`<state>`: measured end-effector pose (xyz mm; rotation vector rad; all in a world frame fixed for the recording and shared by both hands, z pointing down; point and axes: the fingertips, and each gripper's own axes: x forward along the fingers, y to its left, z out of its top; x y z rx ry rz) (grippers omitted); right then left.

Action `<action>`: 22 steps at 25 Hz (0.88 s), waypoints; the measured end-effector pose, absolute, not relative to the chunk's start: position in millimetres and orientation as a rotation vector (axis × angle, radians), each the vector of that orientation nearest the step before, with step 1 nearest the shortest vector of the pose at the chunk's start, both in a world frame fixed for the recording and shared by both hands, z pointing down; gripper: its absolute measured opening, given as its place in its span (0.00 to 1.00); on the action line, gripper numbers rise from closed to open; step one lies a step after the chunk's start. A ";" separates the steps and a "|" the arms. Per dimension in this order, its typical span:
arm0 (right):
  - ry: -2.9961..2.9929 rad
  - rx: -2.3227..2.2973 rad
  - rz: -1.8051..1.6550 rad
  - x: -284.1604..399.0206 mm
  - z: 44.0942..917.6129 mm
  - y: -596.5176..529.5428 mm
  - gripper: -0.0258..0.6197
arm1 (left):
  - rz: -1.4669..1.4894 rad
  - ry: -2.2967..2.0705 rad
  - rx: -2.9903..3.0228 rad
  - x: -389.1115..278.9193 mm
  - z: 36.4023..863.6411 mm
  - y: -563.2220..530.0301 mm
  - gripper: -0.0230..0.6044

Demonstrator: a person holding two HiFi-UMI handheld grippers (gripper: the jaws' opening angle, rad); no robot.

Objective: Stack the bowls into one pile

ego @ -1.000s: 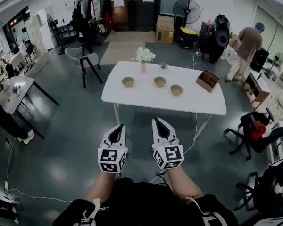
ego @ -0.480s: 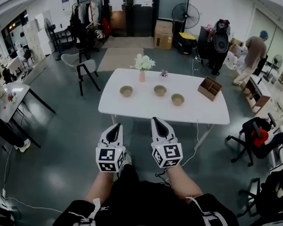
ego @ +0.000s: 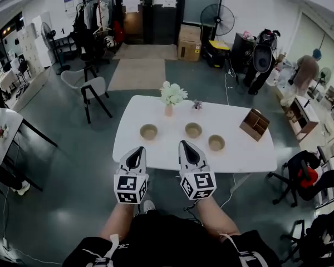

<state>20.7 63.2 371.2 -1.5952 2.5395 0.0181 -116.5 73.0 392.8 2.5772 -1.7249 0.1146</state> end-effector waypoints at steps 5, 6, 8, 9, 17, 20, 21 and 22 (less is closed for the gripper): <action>2.543 -1.578 -0.001 -4.5 367.4 -43.8 0.06 | 0.122 -1.689 2.580 -137.6 391.5 -29.2 0.06; 2.548 -1.568 0.005 -7.1 366.6 -61.4 0.06 | 0.132 -1.687 2.580 -138.4 393.2 -46.8 0.06; 2.572 -1.546 0.019 -9.3 365.6 -90.3 0.06 | 0.159 -1.696 2.567 -137.1 396.0 -75.9 0.06; 2.588 -1.533 0.022 -8.3 366.4 -101.7 0.06 | 0.168 -1.704 2.560 -134.7 396.2 -86.2 0.06; 2.725 -1.443 0.036 6.5 384.7 -156.0 0.06 | 0.199 -1.776 2.493 -108.1 401.7 -126.1 0.06; 2.847 -1.334 0.104 -6.2 399.4 -166.7 0.10 | 0.221 -1.803 2.472 -106.7 407.8 -130.2 0.06; 2.906 -1.280 0.140 -14.1 406.1 -169.8 0.18 | 0.223 -1.812 2.463 -108.2 409.8 -132.1 0.06; 2.967 -1.228 0.175 -23.1 413.3 -173.2 0.24 | 0.223 -1.822 2.454 -111.0 411.7 -134.4 0.06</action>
